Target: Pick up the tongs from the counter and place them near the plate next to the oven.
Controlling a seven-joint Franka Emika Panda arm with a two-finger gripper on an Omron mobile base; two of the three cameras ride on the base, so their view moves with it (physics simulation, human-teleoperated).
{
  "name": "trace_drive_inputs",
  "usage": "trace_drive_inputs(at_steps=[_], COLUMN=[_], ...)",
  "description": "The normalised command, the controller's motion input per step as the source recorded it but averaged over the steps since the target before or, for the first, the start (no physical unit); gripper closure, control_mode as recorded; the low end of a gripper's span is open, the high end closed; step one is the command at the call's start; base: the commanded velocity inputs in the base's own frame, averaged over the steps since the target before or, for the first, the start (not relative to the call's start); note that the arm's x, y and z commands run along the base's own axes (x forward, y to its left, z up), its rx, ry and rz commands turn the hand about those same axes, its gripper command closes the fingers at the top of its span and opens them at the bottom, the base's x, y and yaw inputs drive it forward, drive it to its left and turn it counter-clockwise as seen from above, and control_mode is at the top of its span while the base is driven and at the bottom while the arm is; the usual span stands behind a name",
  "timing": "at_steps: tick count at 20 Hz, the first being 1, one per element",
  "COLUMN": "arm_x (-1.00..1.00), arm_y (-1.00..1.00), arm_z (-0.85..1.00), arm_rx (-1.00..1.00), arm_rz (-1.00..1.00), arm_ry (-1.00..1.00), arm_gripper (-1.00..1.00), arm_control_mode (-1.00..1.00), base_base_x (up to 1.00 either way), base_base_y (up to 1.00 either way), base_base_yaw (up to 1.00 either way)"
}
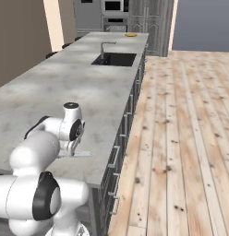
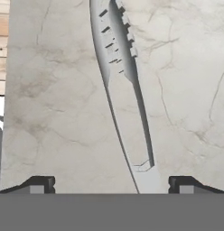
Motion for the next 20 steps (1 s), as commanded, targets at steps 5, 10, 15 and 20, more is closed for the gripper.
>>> trace_drive_inputs(at_steps=[5,10,15,20], arm_x=[0.06,0.0,0.03,0.19], arm_y=[-0.08,0.0,0.0,0.0], arm_z=[-0.17,-0.22,-0.24,-0.22], arm_rx=[0.01,0.0,0.0,0.02], arm_rz=[0.13,0.09,0.07,0.07], arm_ry=[0.0,0.0,0.0,0.0], arm_gripper=[-1.0,-1.0,-1.0,-1.0], arm_control_mode=[-1.0,-1.0,-1.0,-1.0], base_base_x=[0.0,0.0,0.0,0.0], base_base_y=[0.0,0.0,0.0,0.0], base_base_yaw=[0.0,0.0,0.0,0.0])
